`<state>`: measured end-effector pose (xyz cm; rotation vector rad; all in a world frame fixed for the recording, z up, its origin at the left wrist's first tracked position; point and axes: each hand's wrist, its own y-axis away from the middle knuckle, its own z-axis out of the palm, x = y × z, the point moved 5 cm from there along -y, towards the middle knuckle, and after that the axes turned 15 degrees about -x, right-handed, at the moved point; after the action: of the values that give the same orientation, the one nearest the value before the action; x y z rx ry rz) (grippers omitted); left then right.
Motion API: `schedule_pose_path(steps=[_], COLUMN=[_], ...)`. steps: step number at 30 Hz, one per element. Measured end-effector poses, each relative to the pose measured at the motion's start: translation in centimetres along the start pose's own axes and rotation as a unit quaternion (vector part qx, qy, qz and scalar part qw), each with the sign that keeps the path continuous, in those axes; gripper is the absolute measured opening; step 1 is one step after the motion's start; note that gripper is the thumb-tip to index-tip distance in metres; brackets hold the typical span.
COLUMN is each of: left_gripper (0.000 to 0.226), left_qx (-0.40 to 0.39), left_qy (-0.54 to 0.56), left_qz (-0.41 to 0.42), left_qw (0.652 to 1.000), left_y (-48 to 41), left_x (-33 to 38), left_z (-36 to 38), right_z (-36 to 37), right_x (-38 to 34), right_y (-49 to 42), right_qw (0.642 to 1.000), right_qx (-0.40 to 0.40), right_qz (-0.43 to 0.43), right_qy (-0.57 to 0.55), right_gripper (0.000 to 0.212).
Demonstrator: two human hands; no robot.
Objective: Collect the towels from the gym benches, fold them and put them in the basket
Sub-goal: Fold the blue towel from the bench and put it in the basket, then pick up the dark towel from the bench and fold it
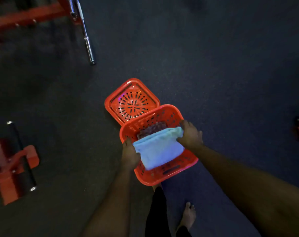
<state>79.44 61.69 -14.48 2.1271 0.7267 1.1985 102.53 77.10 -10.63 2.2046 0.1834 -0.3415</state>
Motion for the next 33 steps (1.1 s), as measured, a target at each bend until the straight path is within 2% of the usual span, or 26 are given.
schedule_pose_path(steps=[3, 6, 7, 10, 16, 19, 24, 28, 33], left_gripper=[0.046, 0.054, 0.050, 0.032, 0.030, 0.026, 0.022, 0.019, 0.019], left_qx=[0.003, -0.053, -0.068, -0.076, -0.096, -0.115, -0.145, -0.163, -0.218], left_qy=[0.016, -0.008, -0.023, -0.060, -0.130, -0.180, -0.249, -0.287, -0.320], left_qz=[0.002, 0.046, 0.048, 0.094, 0.196, 0.265, 0.364, 0.445, 0.514], left_qw=[1.000, 0.998, 0.996, 0.991, 0.967, 0.940, 0.886, 0.832, 0.766], left_y=[-0.5, 0.6, 0.7, 1.4, 3.2, 4.2, 6.6, 9.7, 15.2], left_x=[2.5, 8.0, 9.3, 15.5, 29.7, 38.9, 53.3, 64.4, 74.9], left_z=[-1.2, -2.3, -2.6, -3.3, -1.8, 1.6, 10.3, 20.9, 35.7], right_z=[-1.7, -4.6, -5.4, -9.5, -19.0, -23.5, -29.6, -32.9, -33.7], right_x=[-1.2, -1.2, -0.7, 2.0, 9.4, 15.8, 28.1, 40.3, 54.0], right_y=[-0.3, 2.4, 2.9, 5.4, 13.0, 17.9, 24.8, 30.6, 39.3], right_qw=[0.996, 0.990, 0.988, 0.982, 0.948, 0.914, 0.859, 0.806, 0.743], right_qx=[0.053, 0.050, 0.055, 0.080, 0.178, 0.233, 0.319, 0.392, 0.454], right_qz=[0.024, -0.001, -0.004, 0.005, 0.007, 0.023, 0.032, 0.041, 0.093], right_qy=[-0.067, -0.131, -0.143, -0.170, -0.263, -0.332, -0.400, -0.442, -0.483], right_gripper=[0.053, 0.063, 0.060, 0.031, 0.014, 0.006, 0.006, 0.022, 0.013])
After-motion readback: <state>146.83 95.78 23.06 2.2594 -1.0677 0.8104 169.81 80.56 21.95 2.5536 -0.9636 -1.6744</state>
